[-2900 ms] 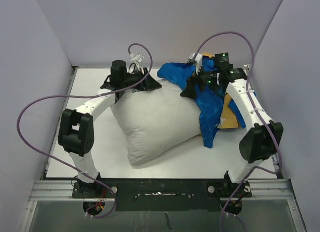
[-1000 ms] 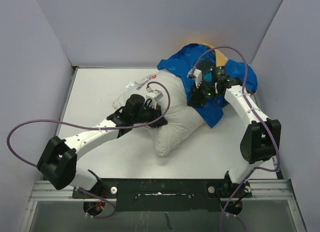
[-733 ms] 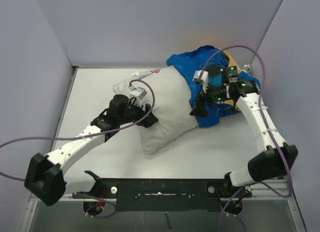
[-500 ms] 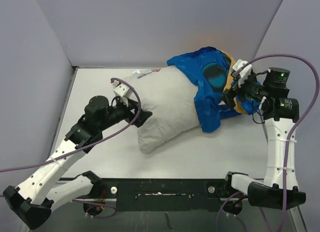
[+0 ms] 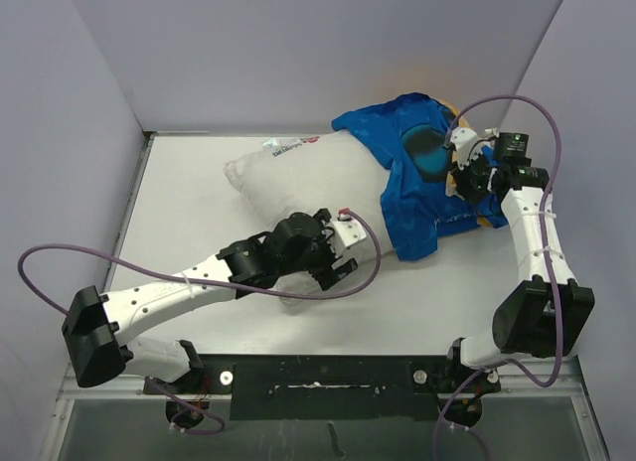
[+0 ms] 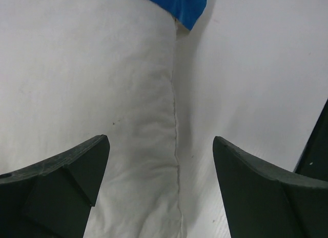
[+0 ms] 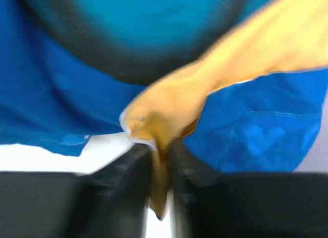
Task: Put the pillow into the pillowcase
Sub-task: Stuff the pillow into the pillowcase.
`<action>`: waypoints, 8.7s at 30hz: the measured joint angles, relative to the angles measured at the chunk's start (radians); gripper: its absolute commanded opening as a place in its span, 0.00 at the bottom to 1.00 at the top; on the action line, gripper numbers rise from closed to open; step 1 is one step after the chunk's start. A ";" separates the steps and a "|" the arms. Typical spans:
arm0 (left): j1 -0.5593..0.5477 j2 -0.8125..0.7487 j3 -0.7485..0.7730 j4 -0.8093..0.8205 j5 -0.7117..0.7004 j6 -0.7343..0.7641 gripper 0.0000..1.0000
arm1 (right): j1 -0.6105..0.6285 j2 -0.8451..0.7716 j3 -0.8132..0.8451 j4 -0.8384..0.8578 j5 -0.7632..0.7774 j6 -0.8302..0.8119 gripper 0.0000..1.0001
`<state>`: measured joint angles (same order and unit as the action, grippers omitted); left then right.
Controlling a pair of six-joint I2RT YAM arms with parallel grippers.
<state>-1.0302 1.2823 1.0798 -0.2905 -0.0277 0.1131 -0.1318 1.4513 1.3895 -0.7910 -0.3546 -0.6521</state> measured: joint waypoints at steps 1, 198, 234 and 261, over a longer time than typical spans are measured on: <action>-0.008 0.026 0.000 0.002 -0.005 0.033 0.82 | -0.004 0.008 0.000 0.014 0.035 0.008 0.00; 0.607 0.284 0.435 -0.168 0.748 -0.152 0.00 | 0.320 0.118 0.372 0.179 -0.703 0.539 0.00; 0.878 -0.443 -0.022 -0.050 0.501 -0.407 0.94 | 0.061 -0.359 -0.235 0.121 -0.418 0.301 0.74; 0.819 -0.255 -0.573 0.339 0.562 -0.861 0.01 | 0.236 -0.167 -0.129 0.006 -0.225 0.206 0.00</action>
<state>-0.2111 1.0271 0.5064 0.0483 0.5343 -0.7483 0.1040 1.2842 1.2610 -0.7845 -0.5793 -0.4458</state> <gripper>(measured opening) 0.151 0.029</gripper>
